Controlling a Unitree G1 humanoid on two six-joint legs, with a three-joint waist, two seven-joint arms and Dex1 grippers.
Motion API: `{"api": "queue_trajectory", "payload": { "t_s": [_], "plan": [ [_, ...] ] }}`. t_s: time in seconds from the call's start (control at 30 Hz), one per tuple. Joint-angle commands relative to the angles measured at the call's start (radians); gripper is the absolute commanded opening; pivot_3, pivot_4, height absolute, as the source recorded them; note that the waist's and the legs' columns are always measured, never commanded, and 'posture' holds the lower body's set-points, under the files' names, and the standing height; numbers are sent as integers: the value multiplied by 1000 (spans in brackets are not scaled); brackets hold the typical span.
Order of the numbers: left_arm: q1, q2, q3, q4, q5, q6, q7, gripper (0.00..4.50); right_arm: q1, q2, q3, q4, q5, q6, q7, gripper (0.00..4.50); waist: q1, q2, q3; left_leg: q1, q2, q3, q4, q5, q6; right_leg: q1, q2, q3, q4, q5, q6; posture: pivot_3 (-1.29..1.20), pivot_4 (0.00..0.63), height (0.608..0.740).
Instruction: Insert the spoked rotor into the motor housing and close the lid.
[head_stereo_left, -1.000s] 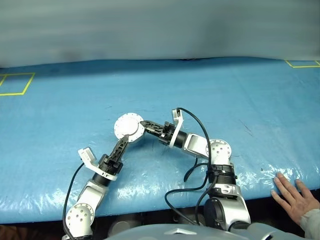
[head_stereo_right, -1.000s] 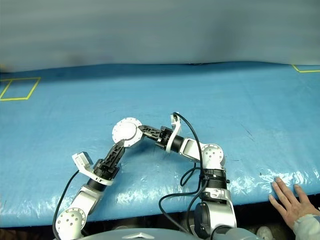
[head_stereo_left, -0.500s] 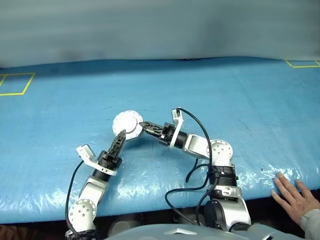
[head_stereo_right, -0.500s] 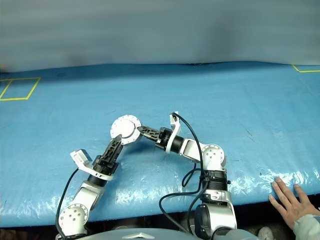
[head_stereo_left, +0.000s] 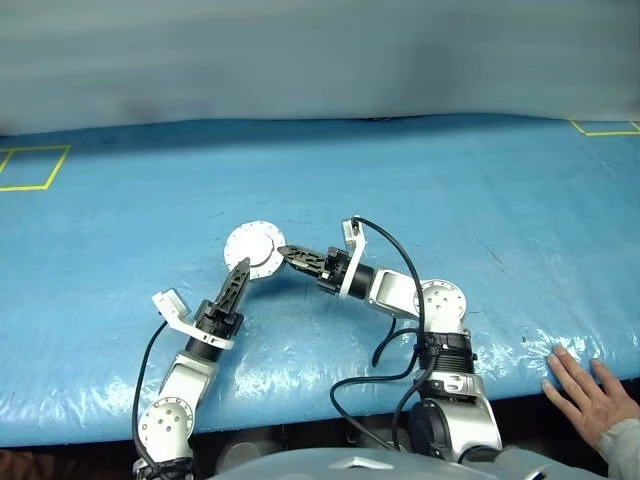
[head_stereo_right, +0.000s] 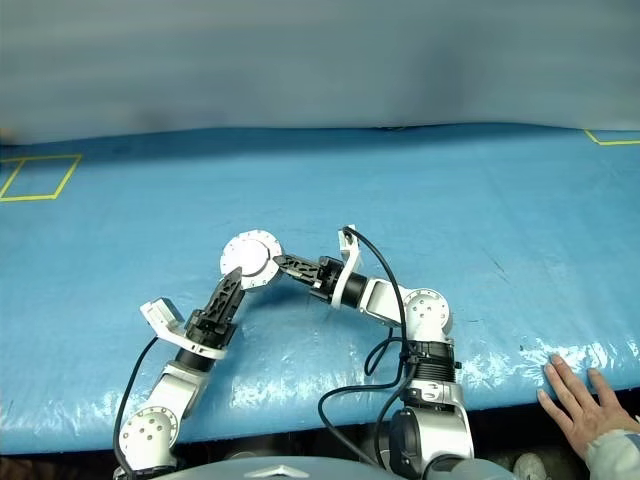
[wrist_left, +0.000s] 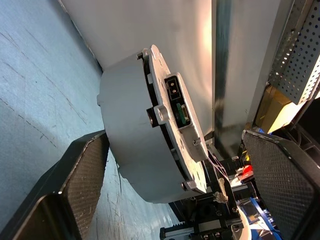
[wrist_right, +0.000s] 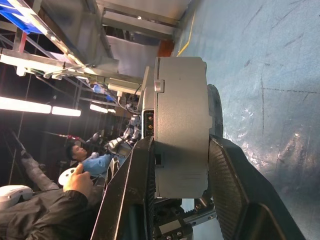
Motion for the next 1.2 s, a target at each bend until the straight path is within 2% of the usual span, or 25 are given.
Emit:
{"api": "queue_trajectory", "payload": {
  "t_s": [0.03, 0.6, 0.7, 0.8, 0.83, 1.13, 1.2],
  "plan": [
    [7, -5, 2, -11, -2, 2, 6, 4464, -30, 33, 3, -35, 77, 6, 48, 1356, 0, 0, 0, 0, 0, 0, 0, 0, 0, 0, 0, 0, 0, 0, 0, 0, 150, 740],
    [-28, -34, 0, 7, -8, -11, 6, 4464, -8, 19, 44, -55, 74, 11, 59, 1356, 1, 0, 0, 0, 0, 0, 1, 0, 0, 0, 0, 0, 1, 0, 0, 0, 150, 740],
    [-39, -39, -1, 17, -4, -12, 4, 3896, -2, 17, 50, -61, 74, 11, 59, 1356, 1, 0, 0, 0, 0, 0, 1, 0, 0, 0, 0, 0, 1, 0, 0, 0, 150, 740],
    [-42, -48, 3, 20, -17, -12, -4, 2977, 2, 14, 52, -64, 71, 9, 56, 1356, 1, 0, 0, 0, 0, 0, 1, 0, 0, 0, 0, 0, 0, 0, 0, 0, 150, 740],
    [-43, -50, 4, 21, -22, -13, -5, 2862, 3, 13, 53, -64, 70, 8, 56, 1356, 1, 0, 0, 0, 0, 0, 1, 0, 0, 0, 0, 0, 0, 0, 0, 0, 150, 740],
    [-47, -61, 14, 30, -29, -41, 37, 2820, 0, -1, 74, -56, -3, -71, 50, 1356, 0, 0, 0, 0, 0, 0, 1, 0, 0, 0, 0, 0, 1, 0, 0, 0, 150, 740],
    [-54, -69, 21, 32, -14, -69, 55, 2820, 0, -2, 73, -49, -16, -103, 52, 1912, 1, 0, 0, 0, 0, 0, 1, 0, 0, 0, 0, 0, 1, 0, 0, 0, 150, 740]
  ]
}}
